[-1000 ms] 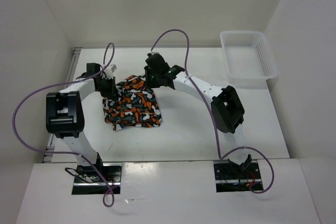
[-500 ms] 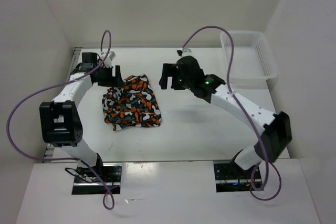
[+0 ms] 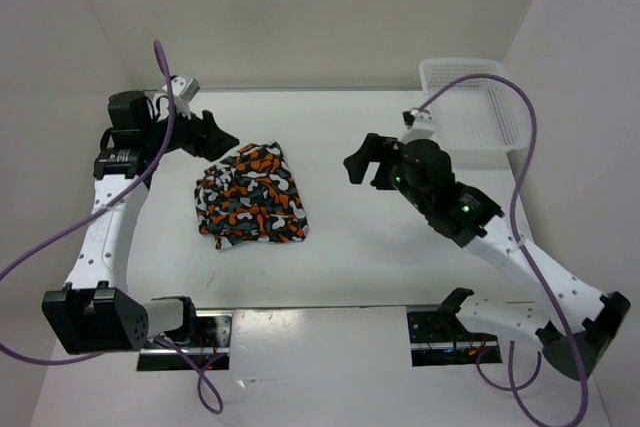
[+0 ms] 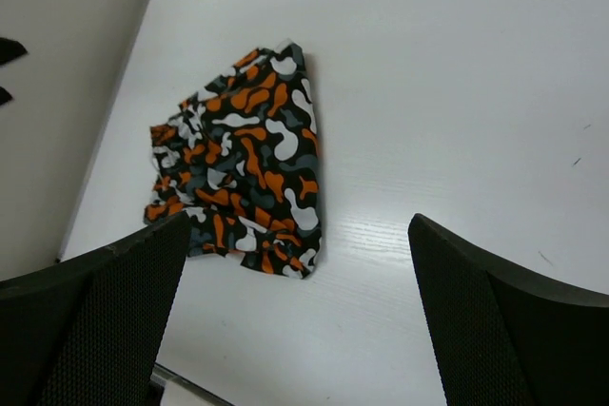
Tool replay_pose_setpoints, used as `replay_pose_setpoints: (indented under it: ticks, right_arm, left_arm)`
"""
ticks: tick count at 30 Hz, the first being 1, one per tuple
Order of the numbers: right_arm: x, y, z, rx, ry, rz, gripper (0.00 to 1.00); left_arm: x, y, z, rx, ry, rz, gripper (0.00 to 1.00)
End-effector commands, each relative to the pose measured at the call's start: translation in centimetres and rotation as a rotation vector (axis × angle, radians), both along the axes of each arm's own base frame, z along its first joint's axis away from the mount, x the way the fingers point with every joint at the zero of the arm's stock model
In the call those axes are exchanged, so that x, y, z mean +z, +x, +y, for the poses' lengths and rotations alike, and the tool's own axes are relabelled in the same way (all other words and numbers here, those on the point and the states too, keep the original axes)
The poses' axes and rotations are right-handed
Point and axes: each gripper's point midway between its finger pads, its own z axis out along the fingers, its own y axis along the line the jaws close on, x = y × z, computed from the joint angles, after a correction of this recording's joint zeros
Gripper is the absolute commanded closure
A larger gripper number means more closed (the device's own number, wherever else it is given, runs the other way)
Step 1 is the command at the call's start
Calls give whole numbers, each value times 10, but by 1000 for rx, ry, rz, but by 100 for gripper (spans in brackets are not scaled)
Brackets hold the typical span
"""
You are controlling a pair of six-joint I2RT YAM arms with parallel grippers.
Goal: Fold and stack the shorts
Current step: Fold the shorts
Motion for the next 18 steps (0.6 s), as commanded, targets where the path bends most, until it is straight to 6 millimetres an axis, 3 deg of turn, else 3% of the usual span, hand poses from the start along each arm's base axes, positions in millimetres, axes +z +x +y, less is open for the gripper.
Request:
replay_pose_setpoints:
  ticks: [1,2,3,8,14,18]
  right_arm:
    - [31,-10,-25,-96,121,-84,0]
    - [42,-16,-34,-116,166,-108,0]
    - [35,-21,-41,-136,158,-91,0]
    - [43,-41,-84,-268,213,-126,0]
    - [46,-73,-132,-390,309,-159,0]
    - [39,-81,-142,-412,334,-162,0]
  left_arm:
    - [-10,-14,2,-23,-26,31,11]
    - [-15,-15,2,-23,-27,45,11]
    - [-23,-19,1,-23,-29,62,11]
    - [-43,-26,-1,-33,-41,105,9]
    - [-47,-31,-4,-51,-54,125,9]
    - [-49,-27,-4,-51,-56,136,9]
